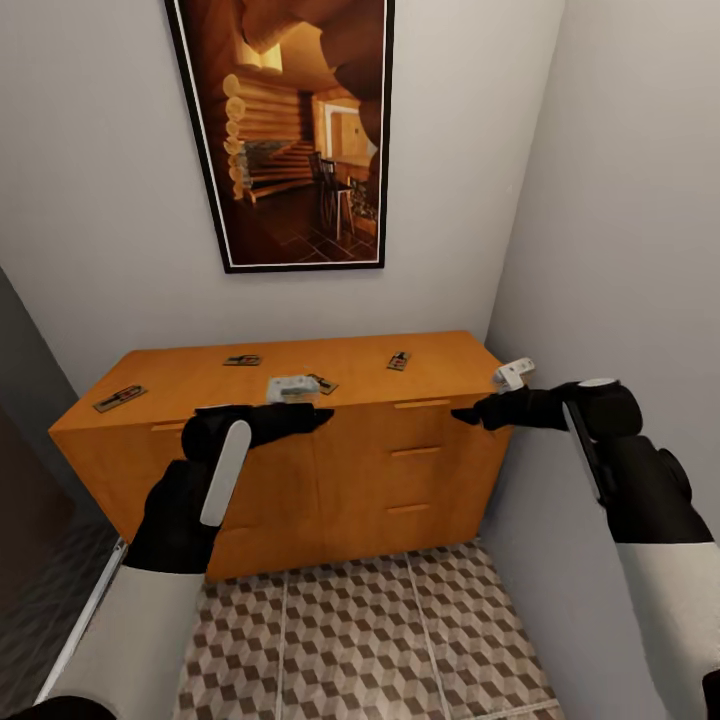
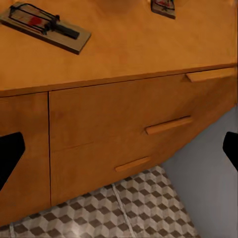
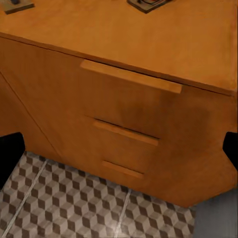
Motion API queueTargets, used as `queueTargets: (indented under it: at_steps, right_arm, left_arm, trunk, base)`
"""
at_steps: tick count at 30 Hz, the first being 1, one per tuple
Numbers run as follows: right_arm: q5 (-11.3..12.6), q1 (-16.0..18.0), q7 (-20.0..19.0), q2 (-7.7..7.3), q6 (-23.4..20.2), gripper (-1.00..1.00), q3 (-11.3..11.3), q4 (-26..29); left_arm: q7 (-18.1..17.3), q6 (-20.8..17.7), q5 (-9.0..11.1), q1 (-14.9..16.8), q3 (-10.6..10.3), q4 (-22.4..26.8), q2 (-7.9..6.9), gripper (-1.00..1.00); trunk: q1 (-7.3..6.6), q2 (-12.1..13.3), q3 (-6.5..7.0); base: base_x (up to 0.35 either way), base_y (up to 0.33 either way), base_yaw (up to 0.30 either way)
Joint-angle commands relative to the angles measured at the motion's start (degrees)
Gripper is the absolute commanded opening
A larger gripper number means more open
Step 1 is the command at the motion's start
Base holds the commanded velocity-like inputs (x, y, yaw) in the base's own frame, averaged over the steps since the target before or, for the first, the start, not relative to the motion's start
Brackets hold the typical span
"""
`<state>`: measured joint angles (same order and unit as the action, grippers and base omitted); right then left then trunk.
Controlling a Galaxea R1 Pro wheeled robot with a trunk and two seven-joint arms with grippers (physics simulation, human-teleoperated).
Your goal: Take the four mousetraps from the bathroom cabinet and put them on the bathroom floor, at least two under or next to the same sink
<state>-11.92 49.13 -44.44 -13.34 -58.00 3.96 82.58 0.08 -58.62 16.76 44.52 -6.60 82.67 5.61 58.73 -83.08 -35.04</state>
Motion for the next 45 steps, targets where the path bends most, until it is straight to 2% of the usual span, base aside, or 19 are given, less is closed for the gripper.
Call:
queueTargets:
  at_steps: [1,4,5,9,13,14,15,18,19,20,24,28,33,36,38,39,41,42,45]
  right_arm:
    - [0.02,0.56,-0.01,-0.02,-0.01,1.0,-0.04,-0.03]
    - [-0.02,2.7,0.15,-0.01,-0.04,1.0,-0.38,-0.55]
    - [-0.22,4.69,0.56,0.02,-0.1,1.0,-0.83,-1.69]
    - [-1.0,8.57,3.46,0.14,-0.16,1.0,-1.32,-4.9]
    - [-1.91,12.58,11.87,2.05,-0.12,1.0,-1.44,-10.14]
    - [-2.01,13.37,14.18,2.83,-0.12,1.0,-1.45,-11.33]
    - [-2.12,14.81,19.3,4.59,-0.09,1.0,-1.5,-13.93]
    - [-1.99,16.6,27.68,7.23,-0.02,1.0,-1.54,-17.91]
    - [-1.87,17.4,33.04,9.03,0.08,1.0,-1.56,-20.11]
    - [-1.75,18.29,41.67,13.06,0.41,1.0,-1.58,-23.03]
    - [-1.86,18.89,49.15,17.74,0.64,1.0,-1.52,-24.66]
    - [-1.84,19.91,53.42,19.64,0.68,1.0,-1.32,-24.93]
    - [-1.78,21.84,57.69,21.54,0.72,1.0,-1.14,-26.09]
    - [-1.54,26.17,60.18,22.01,0.57,1.0,-1.99,-30.85]
    - [-1.37,28.59,60.5,22.02,0.55,1.0,-4.22,-34.96]
    - [-1.09,30.31,60.62,22.06,0.55,1.0,-6.69,-38.1]
    - [-0.64,32.19,60.72,22.08,0.59,1.0,-9.53,-41.7]
    - [0.73,36.45,60.75,22.11,0.72,1.0,-14.53,-49.82]
    - [1.89,37.75,60.65,22.15,0.75,1.0,-15.81,-52.89]
  left_arm:
    - [0.02,0.0,0.14,0.7,0.02,-0.08,-0.05,1.0]
    - [0.11,0.0,0.49,3.54,0.06,-0.73,-0.08,1.0]
    - [0.35,0.0,0.59,6.27,0.09,-2.5,0.08,1.0]
    - [1.79,0.0,0.67,11.82,0.14,-8.21,0.21,1.0]
    - [3.96,0.0,0.71,17.39,0.21,-14.91,0.22,1.0]
    - [4.37,0.01,0.71,18.38,0.22,-16.22,0.22,1.0]
    - [5.16,0.04,0.72,20.29,0.24,-18.89,0.22,1.0]
    - [6.72,0.1,0.68,23.13,0.25,-23.36,0.28,1.0]
    - [8.14,0.16,0.67,25.25,0.24,-26.76,0.38,1.0]
    - [11.86,0.22,0.67,29.87,0.2,-34.41,0.89,1.0]
    - [18.7,0.34,0.72,36.11,0.25,-45.9,1.15,1.0]
    - [23.94,0.45,0.73,39.01,0.36,-52.04,1.12,1.0]
    - [27.55,0.4,0.88,40.24,0.5,-53.85,1.38,1.0]
    - [28.69,0.2,2.85,40.75,0.64,-51.12,1.86,1.0]
    - [28.85,0.14,5.26,40.75,0.65,-50.46,1.91,1.0]
    - [28.91,0.12,7.14,40.75,0.62,-50.27,1.91,1.0]
    - [28.95,0.11,9.12,40.74,0.59,-50.11,1.85,1.0]
    - [28.99,0.09,13.28,40.83,0.55,-49.31,1.74,1.0]
    - [29.0,0.09,15.13,40.83,0.52,-48.79,1.67,1.0]
  trunk:
    - [0.0,0.0,0.0]
    - [0.0,0.0,0.0]
    - [0.0,0.0,0.0]
    - [0.0,0.0,0.0]
    - [0.0,0.0,0.0]
    - [0.0,0.0,0.0]
    - [0.0,0.0,0.0]
    - [0.0,0.0,0.0]
    - [0.0,0.0,0.0]
    - [0.0,0.0,0.0]
    - [0.0,0.0,0.0]
    - [0.0,0.0,0.0]
    - [0.0,0.0,0.0]
    - [0.0,0.0,0.0]
    - [0.0,0.0,0.0]
    - [0.0,0.0,0.0]
    - [0.0,0.0,0.0]
    - [0.0,0.0,0.0]
    - [0.0,0.0,0.0]
  base:
    - [0.0,0.0,0.0]
    - [0.0,0.0,0.0]
    - [0.0,0.0,0.0]
    - [0.0,0.0,0.0]
    - [0.0,0.0,0.0]
    - [0.0,0.0,0.0]
    - [0.0,0.0,0.0]
    - [0.0,0.0,0.0]
    - [0.0,0.0,0.0]
    - [0.0,0.0,0.0]
    - [0.0,0.0,0.0]
    - [0.0,0.0,0.0]
    - [0.0,0.0,0.0]
    - [0.0,0.0,0.0]
    - [0.0,0.0,0.0]
    - [0.0,0.0,0.0]
    - [0.0,0.0,0.0]
    - [0.0,0.0,0.0]
    - [0.0,0.0,0.0]
